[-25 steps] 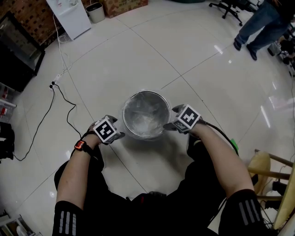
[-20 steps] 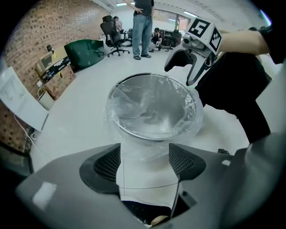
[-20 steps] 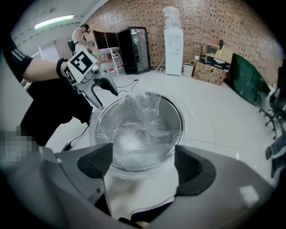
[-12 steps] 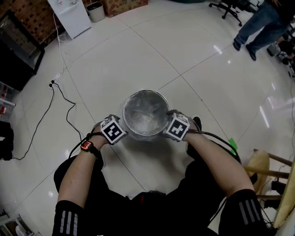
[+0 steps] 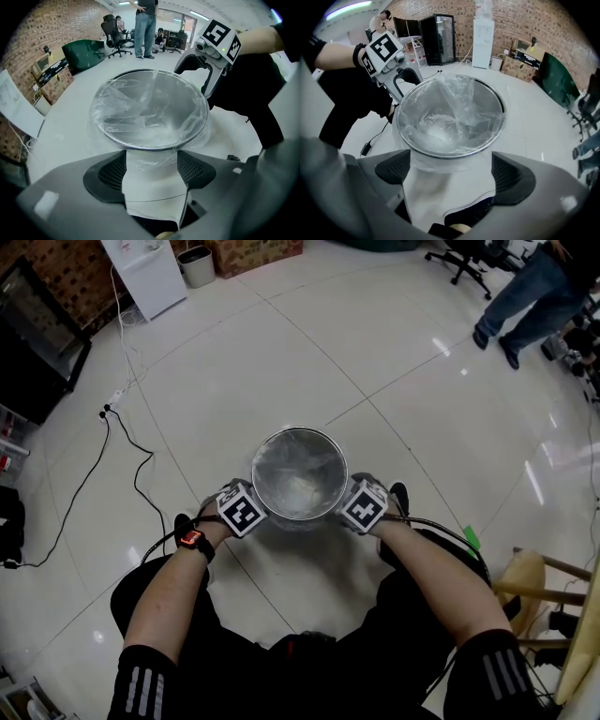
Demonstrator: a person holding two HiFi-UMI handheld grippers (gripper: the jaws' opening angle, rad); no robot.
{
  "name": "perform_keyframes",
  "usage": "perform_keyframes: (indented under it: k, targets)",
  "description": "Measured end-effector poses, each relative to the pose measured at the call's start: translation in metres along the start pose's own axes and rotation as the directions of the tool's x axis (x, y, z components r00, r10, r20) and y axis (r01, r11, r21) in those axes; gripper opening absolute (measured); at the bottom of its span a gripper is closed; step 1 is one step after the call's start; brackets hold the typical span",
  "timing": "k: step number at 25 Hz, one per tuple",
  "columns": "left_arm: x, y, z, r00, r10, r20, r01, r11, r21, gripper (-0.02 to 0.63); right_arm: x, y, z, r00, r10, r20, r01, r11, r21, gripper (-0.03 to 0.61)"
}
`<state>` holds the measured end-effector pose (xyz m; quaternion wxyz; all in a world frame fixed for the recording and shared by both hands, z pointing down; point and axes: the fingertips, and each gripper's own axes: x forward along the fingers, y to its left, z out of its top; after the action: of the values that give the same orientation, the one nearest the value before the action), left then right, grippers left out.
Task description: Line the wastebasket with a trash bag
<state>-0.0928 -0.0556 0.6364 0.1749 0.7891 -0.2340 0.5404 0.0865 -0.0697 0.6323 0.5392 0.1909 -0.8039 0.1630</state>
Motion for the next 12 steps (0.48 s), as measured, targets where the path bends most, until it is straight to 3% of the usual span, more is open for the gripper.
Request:
perform_keyframes:
  k: [3, 7, 12]
  targets:
    - [0.009, 0.003, -0.001, 1.0, 0.003, 0.006, -0.003, 1.0, -0.002, 0.341, 0.011, 0.007, 0.0, 0.998, 0.059, 0.033, -0.061, 0.998, 0.033, 0.552]
    - [0.017, 0.005, -0.003, 1.0, 0.001, 0.01, -0.001, 1.0, 0.021, 0.345, 0.02, 0.005, 0.0, 0.993, 0.085, 0.08, -0.084, 0.996, -0.012, 0.553]
    - [0.029, 0.006, -0.009, 1.0, -0.018, -0.014, 0.018, 0.999, 0.047, 0.344, 0.029, 0.0, -0.002, 0.992, 0.101, 0.07, -0.098, 0.994, -0.053, 0.554]
